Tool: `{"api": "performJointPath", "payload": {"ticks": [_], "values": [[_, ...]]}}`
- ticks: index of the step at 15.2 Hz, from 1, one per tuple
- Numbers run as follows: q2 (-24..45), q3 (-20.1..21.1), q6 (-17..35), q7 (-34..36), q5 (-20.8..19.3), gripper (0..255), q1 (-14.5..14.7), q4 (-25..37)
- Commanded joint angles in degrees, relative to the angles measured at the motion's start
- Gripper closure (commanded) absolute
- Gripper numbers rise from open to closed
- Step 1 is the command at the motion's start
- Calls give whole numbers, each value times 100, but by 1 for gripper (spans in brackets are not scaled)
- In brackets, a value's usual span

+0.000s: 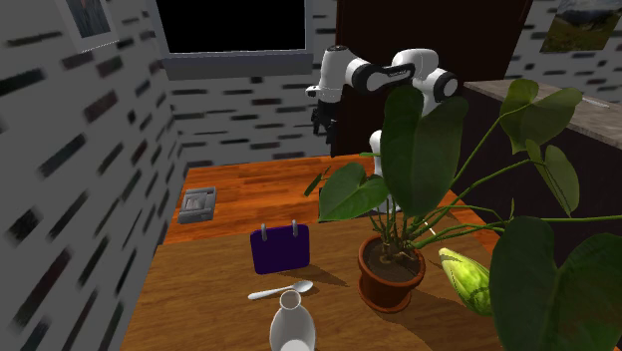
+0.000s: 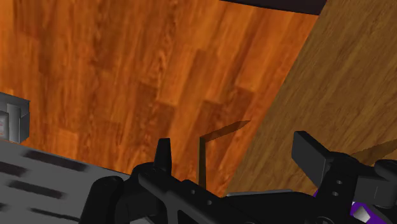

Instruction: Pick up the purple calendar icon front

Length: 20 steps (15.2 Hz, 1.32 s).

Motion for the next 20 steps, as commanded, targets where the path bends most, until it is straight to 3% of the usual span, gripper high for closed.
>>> {"api": "performJointPath", "payload": {"ticks": [1,11,20], "values": [[0,0,0,0,0,0,0,0],[1667,951,617,1559,496,0,131,834],[3522,1620,890,2942,421,0,210,2257]]}}
